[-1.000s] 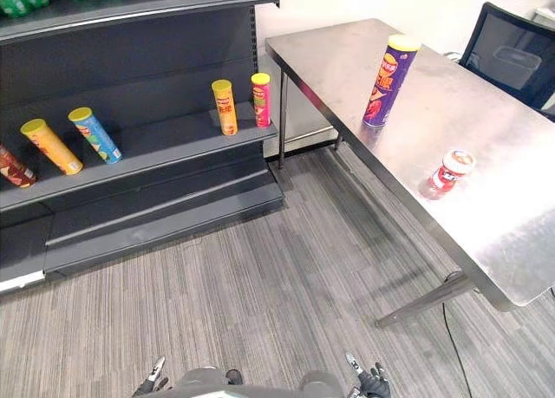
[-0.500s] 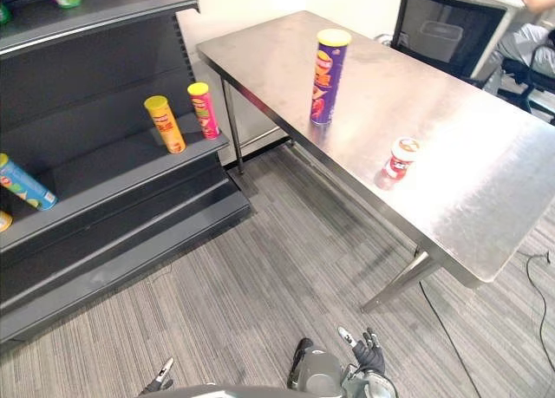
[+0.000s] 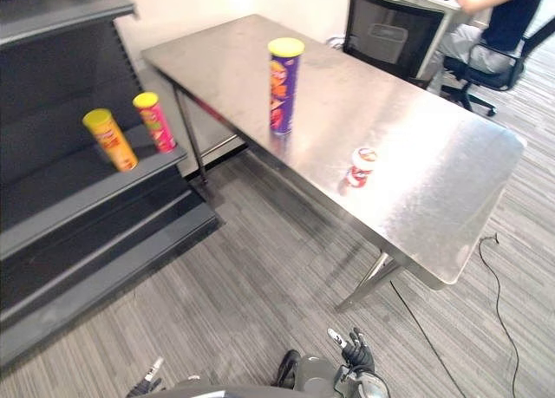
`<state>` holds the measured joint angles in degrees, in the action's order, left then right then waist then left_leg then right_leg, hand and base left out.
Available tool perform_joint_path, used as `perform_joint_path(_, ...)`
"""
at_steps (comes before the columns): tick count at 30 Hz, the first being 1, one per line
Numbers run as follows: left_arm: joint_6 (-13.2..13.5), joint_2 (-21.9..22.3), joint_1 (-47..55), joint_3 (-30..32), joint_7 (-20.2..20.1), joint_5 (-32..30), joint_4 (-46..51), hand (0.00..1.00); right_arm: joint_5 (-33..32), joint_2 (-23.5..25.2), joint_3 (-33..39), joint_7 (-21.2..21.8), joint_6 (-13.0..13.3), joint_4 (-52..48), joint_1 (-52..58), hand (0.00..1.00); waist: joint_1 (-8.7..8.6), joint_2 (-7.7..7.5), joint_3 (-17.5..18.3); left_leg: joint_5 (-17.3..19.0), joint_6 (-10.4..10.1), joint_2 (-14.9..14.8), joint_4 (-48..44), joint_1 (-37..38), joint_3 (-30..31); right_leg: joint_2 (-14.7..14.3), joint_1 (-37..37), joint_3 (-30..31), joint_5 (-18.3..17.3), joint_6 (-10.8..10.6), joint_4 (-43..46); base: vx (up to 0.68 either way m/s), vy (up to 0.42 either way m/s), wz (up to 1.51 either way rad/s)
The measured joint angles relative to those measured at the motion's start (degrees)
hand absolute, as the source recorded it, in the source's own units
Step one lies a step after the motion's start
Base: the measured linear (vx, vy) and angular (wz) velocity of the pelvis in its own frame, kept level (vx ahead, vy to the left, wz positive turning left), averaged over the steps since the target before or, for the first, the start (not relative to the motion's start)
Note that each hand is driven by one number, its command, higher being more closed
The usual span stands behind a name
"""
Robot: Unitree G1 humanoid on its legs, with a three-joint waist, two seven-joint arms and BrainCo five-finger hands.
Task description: Put the gum and the chips on the shelf.
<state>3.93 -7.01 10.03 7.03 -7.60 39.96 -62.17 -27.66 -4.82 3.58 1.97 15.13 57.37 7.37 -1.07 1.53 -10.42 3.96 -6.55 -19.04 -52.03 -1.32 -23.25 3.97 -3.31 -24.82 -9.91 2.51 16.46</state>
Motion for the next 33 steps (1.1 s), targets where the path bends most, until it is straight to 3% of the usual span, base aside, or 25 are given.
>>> perform_joint_path(1, 0.1, 0.8, -0.3, 0.4, -0.1, 0.2, 0.1, 0.0, -0.2, -0.8, 0.1, -0.2, -0.7, -0.1, -0.1, 0.0, 0.44, 1.13, 0.4, 4.0, 0.5, -0.4, -4.3, -2.6, 1.0, -0.9, 1.0, 3.7, 0.3, -0.1, -1.4, 0.3, 0.127, -1.24)
perform_joint_path(3, 0.1, 1.9, -0.8, 0.8, -0.1, 0.4, 0.7, 0.0, -0.4, -0.9, 0.7, -0.2, -1.5, 0.6, -0.6, 0.0, 0.77, 1.23, 0.4, 8.8, 1.4, 1.0, -2.1, -4.8, 1.1, -1.0, 2.9, 9.4, 1.2, -0.7, -3.9, 0.35, 0.162, -1.64)
perform_joint_path(6, 0.5, 2.0, -0.9, 0.8, 0.1, 2.1, 0.7, 0.0, -0.3, -0.8, 3.6, -1.1, -2.0, 4.0, -0.5, 0.0, 1.04, 0.43, 0.3, 10.4, 1.8, 3.1, 13.2, -5.5, 0.9, 0.0, 5.0, 18.2, 2.2, -2.5, -6.6, 0.25, 0.201, -1.53)
perform_joint_path(8, 0.4, 2.3, -1.4, 0.5, 0.1, 1.9, 0.5, 0.0, 0.1, -1.0, 6.0, -2.5, -2.1, 5.1, 0.4, 0.0, 0.81, -0.1, 0.1, 9.6, 1.5, 5.7, 25.9, -5.4, 5.0, 1.3, 5.9, 22.3, 2.0, -4.3, -8.0, 0.24, 0.322, -1.15)
perform_joint_path(9, 0.3, 2.5, -1.4, 0.1, 0.1, 1.9, 0.5, 0.0, 0.1, -1.1, 7.3, -3.2, -2.2, 5.7, 1.3, 0.0, 0.24, -0.3, 0.2, 6.8, 1.6, 7.4, 35.0, -4.9, 9.4, 2.1, 6.0, 24.3, 1.6, -6.1, -8.4, 0.22, 0.385, -0.94)
perform_joint_path(10, -0.1, 2.9, -1.2, 0.2, 0.1, 2.1, 0.2, 0.0, 0.1, -1.9, 7.4, -4.0, -2.3, 6.3, 1.9, 0.0, -0.15, 0.55, 0.1, 1.7, -0.3, 7.5, 41.7, -3.5, 12.8, 1.9, 6.1, 26.3, 1.0, -8.0, -8.4, 0.23, 0.398, -0.98)
perform_joint_path(11, -0.6, 2.9, -1.6, 0.8, 0.0, 2.5, -0.6, 0.0, 0.1, -1.5, 8.3, -4.4, -2.6, 6.9, 2.4, 0.0, -0.34, 0.51, 0.3, -0.2, 0.5, 8.7, 42.0, -2.5, 12.3, 2.6, 6.8, 27.0, 1.3, -9.2, -8.6, 0.25, 0.372, -0.73)
perform_joint_path(12, -0.8, 2.3, -1.5, 0.8, -0.1, 2.4, -0.6, 0.0, 0.2, -0.8, 8.5, -4.4, -2.8, 6.8, 3.0, 0.0, -0.43, -0.2, 0.3, 0.6, 0.0, 9.3, 42.2, -1.9, 11.3, 3.5, 7.0, 25.9, 1.5, -9.5, -8.5, 0.26, 0.274, -0.76)
perform_joint_path(13, -0.7, 1.3, -1.5, 2.0, -0.4, 2.5, -0.6, 0.0, 0.3, 0.9, 9.5, -4.4, -2.9, 6.9, 4.1, 0.0, 0.09, -2.7, 0.1, 3.0, 0.2, 11.2, 41.6, -0.3, 10.0, 5.2, 6.8, 23.4, 1.3, -9.2, -7.4, 0.28, 0.279, -0.75)
perform_joint_path(15, -0.7, 0.5, -1.6, 1.8, -0.8, 1.7, -0.7, 0.0, 0.7, 1.8, 10.8, -4.6, -2.7, 7.7, 4.1, 0.0, -0.32, -3.75, 0.3, 4.6, 1.5, 13.1, 41.5, 1.5, 8.6, 6.9, 7.5, 24.5, 1.4, -9.2, -7.6, 0.23, 0.275, -0.65)
perform_joint_path(17, -0.7, 0.3, -1.7, 0.5, -0.9, 1.4, -1.1, 0.0, 0.7, 2.1, 11.2, -4.6, -2.0, 8.4, 4.3, 0.0, -0.46, -3.67, 0.5, 5.5, 2.3, 14.9, 42.8, 3.4, 6.6, 8.6, 7.6, 24.8, 1.5, -9.5, -7.8, 0.17, 0.211, -0.4)
perform_joint_path(20, -0.6, -0.3, -2.8, -2.5, -1.7, -5.5, -1.9, 0.0, 0.7, 3.0, 12.0, -4.1, -0.1, 8.8, 3.8, 0.0, -0.49, -2.5, 1.9, 5.2, 4.0, 16.7, 43.9, 4.2, 6.3, 9.6, 7.5, 24.5, 4.0, -10.5, -9.7, 0.21, 0.161, -0.3)
perform_joint_path(22, 0.0, -0.4, -3.0, -3.5, -1.6, -8.3, -2.5, 0.0, 0.7, 2.5, 11.8, -3.9, 1.0, 8.8, 3.6, 0.0, -0.45, -1.68, 2.3, 5.2, 4.0, 16.3, 44.0, 5.0, 6.5, 9.2, 7.4, 23.1, 5.7, -10.3, -10.0, 0.19, 0.044, -0.42)
perform_joint_path(25, 2.1, -0.4, -3.0, -5.0, 1.8, -10.7, -3.6, 0.0, 0.8, 1.8, 11.3, -4.1, 2.1, 8.8, 3.4, 0.0, -0.38, -0.55, 3.1, 5.2, 4.0, 14.6, 45.1, 7.9, 4.5, 7.8, 7.5, 18.9, 8.1, -9.7, -9.6, 0.16, -0.001, -0.53)
perform_joint_path(33, 4.6, 0.4, -3.0, -5.0, 7.6, -11.6, -3.8, 0.0, 0.8, 1.7, 9.4, -7.8, 2.6, 8.9, 3.5, 0.0, -0.35, -0.72, 4.2, 5.1, 4.0, 13.5, 45.4, 9.8, 3.4, 7.0, 8.1, 14.2, 11.7, -9.9, -13.0, 0.05, -0.021, -0.39)
